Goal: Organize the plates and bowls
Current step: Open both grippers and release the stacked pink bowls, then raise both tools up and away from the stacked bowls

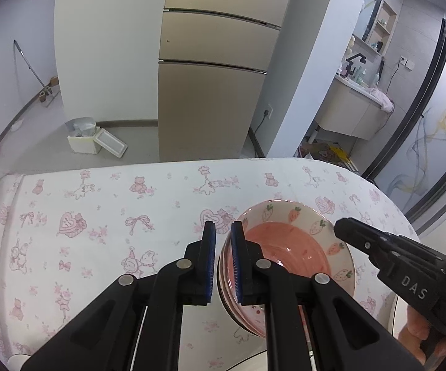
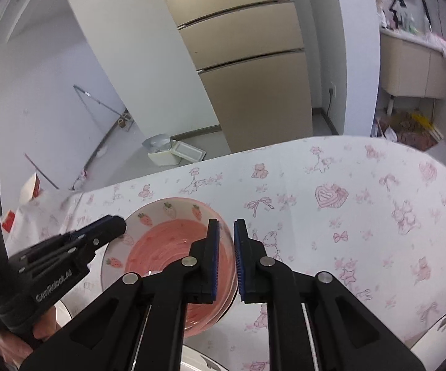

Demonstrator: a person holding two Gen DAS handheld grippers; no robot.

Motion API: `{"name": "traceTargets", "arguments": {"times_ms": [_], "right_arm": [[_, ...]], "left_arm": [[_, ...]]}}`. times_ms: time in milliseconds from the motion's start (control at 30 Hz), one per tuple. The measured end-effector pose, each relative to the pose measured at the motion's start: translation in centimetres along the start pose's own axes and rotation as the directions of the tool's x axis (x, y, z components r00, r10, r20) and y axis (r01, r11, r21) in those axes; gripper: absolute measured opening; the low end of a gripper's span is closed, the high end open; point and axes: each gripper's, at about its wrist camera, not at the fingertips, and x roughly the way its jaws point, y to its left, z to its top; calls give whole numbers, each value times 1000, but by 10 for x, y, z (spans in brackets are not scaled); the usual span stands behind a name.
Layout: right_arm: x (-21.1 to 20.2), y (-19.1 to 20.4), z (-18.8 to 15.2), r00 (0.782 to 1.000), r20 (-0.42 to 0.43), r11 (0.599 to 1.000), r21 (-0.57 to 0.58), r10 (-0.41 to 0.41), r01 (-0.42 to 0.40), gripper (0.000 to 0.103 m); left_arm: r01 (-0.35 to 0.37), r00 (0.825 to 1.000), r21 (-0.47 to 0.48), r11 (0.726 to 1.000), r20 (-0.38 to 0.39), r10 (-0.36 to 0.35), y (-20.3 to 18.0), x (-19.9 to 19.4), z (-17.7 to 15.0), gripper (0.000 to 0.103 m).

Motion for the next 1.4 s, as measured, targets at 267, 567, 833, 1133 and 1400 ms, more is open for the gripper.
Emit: {"name": "traceTargets", "arguments": {"times_ms": [267,567,833,1133,1400], "right_arm": [[7,-6,-1,996,-76,998,22,-49,51,11],[3,-7,-2,996,-65,998,33,-57,59,20],[-53,10,9,993,100,998,14,-65,64,54],[-119,17,17,945,315,997,26,-82,78,97],[-175,35,9,859,499,993,26,-115,117,102]], "left_arm": [[8,998,-5,1000,-63,-8,0,7,-1,12],[-50,994,32,998,-92,53,-10,6,-5,12],[-85,993,32,996,89,81,-11,-51,7,70],[-176,914,77,981,383,133,-27,-149,8,85],[-136,792,14,991,602,100,-24,-253,-3,103]]}}
